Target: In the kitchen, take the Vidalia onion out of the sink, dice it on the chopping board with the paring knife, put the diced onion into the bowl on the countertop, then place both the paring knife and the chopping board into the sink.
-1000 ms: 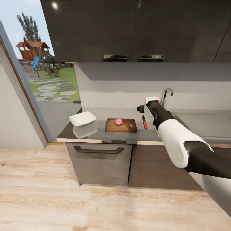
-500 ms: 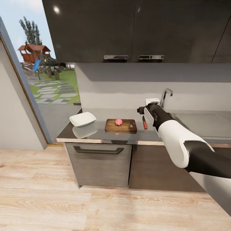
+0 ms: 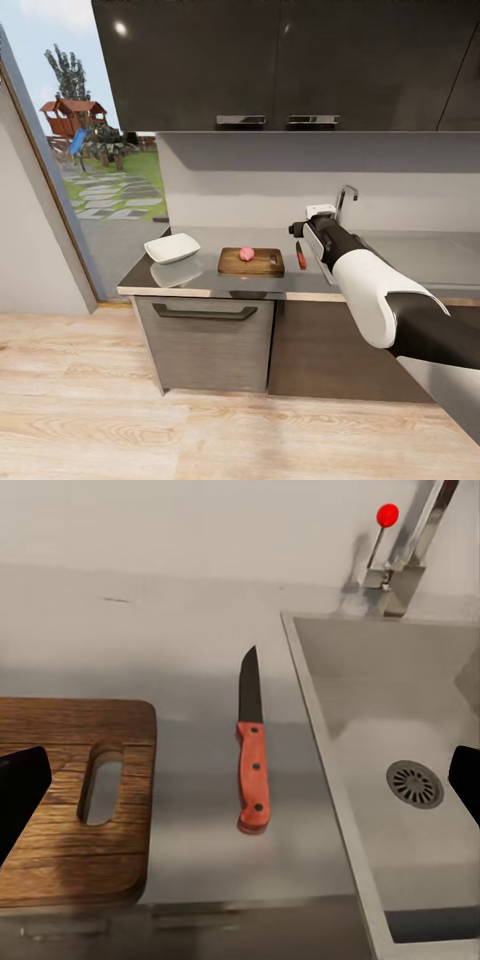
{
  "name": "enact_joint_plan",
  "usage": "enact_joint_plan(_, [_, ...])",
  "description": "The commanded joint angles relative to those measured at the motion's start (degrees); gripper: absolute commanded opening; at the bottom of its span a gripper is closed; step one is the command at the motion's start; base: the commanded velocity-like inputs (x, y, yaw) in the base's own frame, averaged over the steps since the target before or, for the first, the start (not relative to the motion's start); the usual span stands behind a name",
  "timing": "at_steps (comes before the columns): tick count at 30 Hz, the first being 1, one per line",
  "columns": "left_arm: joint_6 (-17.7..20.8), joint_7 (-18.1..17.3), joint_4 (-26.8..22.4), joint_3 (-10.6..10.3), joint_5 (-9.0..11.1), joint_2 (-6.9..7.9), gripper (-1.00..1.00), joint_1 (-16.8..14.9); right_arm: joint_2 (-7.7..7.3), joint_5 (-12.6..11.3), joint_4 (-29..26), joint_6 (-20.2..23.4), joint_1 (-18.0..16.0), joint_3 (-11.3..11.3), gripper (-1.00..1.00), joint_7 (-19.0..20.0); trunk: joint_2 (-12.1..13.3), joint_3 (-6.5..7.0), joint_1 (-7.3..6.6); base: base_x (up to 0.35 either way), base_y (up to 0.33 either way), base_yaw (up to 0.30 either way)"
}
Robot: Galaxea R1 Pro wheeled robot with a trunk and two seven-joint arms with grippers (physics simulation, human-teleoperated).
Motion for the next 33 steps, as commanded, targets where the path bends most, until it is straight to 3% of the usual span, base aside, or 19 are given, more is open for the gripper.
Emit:
enact_joint_plan(1, [-0.3,0.3,0.2,-0.5,0.1,-0.03,1.0,-0.1,0.04,0.6,-0.1,0.3,0.0,-0.3,1.0,0.0,-0.5,-0.15,0.23,0.0,0.0,0.0])
enact_joint_plan(15, [-0.3,0.4,0.2,-0.5,0.1,-0.1,1.0,-0.1,0.02,0.6,0.5,-1.4,0.0,-0.3,1.0,0.0,-6.1,-1.4,3.3,0.0,0.0,0.0])
enact_joint_plan(26, [-0.2,0.3,0.2,-0.5,0.0,-0.08,1.0,-0.1,-0.23,0.4,0.5,-1.1,0.0,-0.6,1.0,-0.4,-6.1,-1.13,3.3,0.0,0.0,0.0])
enact_joint_plan(33, [3.4,0.3,0.3,-0.5,0.0,-0.02,1.0,-0.1,-0.88,-1.2,0.5,1.9,0.0,-2.2,1.0,-0.5,-6.1,-1.13,3.3,0.0,0.0,0.0])
